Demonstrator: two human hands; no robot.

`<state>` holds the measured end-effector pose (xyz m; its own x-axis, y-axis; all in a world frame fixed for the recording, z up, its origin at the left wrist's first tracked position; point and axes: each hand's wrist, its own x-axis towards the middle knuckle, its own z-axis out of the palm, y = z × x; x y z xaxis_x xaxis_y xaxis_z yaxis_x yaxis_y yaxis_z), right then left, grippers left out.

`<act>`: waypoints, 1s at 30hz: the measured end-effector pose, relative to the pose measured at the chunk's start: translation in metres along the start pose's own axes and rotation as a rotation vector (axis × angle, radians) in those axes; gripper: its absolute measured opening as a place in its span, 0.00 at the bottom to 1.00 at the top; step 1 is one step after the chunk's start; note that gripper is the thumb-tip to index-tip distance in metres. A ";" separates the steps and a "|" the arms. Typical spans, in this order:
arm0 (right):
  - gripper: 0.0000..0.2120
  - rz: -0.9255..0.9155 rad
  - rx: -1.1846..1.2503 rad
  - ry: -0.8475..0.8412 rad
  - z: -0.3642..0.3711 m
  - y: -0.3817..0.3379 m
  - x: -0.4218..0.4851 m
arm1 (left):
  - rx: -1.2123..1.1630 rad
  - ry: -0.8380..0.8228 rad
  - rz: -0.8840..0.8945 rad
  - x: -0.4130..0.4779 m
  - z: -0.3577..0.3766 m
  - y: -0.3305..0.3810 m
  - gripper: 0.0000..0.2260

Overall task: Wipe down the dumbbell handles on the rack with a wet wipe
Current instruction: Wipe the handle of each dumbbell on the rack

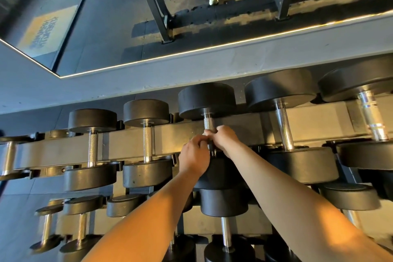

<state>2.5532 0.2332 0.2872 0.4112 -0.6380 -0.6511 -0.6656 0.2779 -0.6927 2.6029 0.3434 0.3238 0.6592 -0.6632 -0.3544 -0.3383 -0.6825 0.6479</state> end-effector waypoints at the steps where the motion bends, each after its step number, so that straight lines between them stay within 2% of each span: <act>1: 0.19 -0.003 -0.050 -0.017 -0.002 0.002 -0.001 | -0.009 0.001 -0.006 0.000 0.000 0.000 0.14; 3: 0.15 -0.013 -0.035 -0.048 -0.006 0.006 -0.001 | -0.019 0.000 -0.012 -0.001 0.000 0.001 0.14; 5: 0.08 -0.007 0.153 -0.125 -0.008 0.010 0.001 | -0.027 0.007 -0.005 -0.001 -0.001 0.000 0.15; 6: 0.09 -0.010 0.224 -0.167 -0.010 0.011 0.001 | -0.033 0.016 -0.008 -0.001 -0.001 0.000 0.15; 8: 0.13 -0.038 0.194 -0.166 -0.009 0.012 0.002 | -0.038 0.036 -0.025 -0.001 -0.001 0.000 0.16; 11: 0.06 -0.104 0.037 0.077 -0.002 0.009 0.001 | -0.041 0.052 -0.035 -0.001 -0.001 -0.001 0.16; 15: 0.15 -0.161 -0.039 0.243 0.003 -0.006 0.007 | -0.051 0.039 -0.036 -0.002 -0.002 0.001 0.17; 19: 0.22 -0.039 0.134 0.285 0.006 -0.027 0.020 | -0.065 0.054 -0.031 -0.003 -0.001 0.002 0.18; 24: 0.26 -0.035 -0.004 0.150 -0.001 -0.021 0.019 | -0.068 0.061 -0.037 -0.003 -0.001 0.000 0.19; 30: 0.27 0.013 -0.252 -0.027 -0.008 -0.002 -0.007 | -0.082 0.079 -0.035 -0.005 -0.002 0.003 0.18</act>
<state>2.5470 0.2315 0.2950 0.4152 -0.6154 -0.6699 -0.8038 0.0967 -0.5870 2.6000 0.3459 0.3289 0.7217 -0.6106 -0.3261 -0.2600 -0.6756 0.6899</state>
